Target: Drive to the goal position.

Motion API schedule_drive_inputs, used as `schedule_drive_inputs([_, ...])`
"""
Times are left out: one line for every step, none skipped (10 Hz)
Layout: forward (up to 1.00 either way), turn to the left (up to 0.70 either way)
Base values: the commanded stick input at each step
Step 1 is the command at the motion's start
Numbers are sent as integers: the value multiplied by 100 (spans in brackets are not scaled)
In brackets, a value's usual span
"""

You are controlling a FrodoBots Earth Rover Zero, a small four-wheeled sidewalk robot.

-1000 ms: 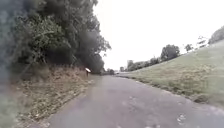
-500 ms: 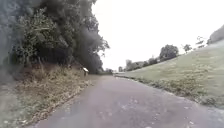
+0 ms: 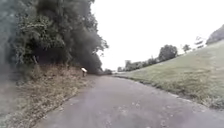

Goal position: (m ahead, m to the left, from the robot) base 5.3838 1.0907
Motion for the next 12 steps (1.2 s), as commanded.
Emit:
schedule_drive_inputs([45, 0])
schedule_drive_inputs([45, 0])
schedule_drive_inputs([45, 0])
schedule_drive_inputs([45, 0])
schedule_drive_inputs([45, 0])
schedule_drive_inputs([45, 0])
schedule_drive_inputs([45, 0])
schedule_drive_inputs([45, 0])
schedule_drive_inputs([45, 0])
schedule_drive_inputs([45, 0])
schedule_drive_inputs([45, 0])
schedule_drive_inputs([45, 0])
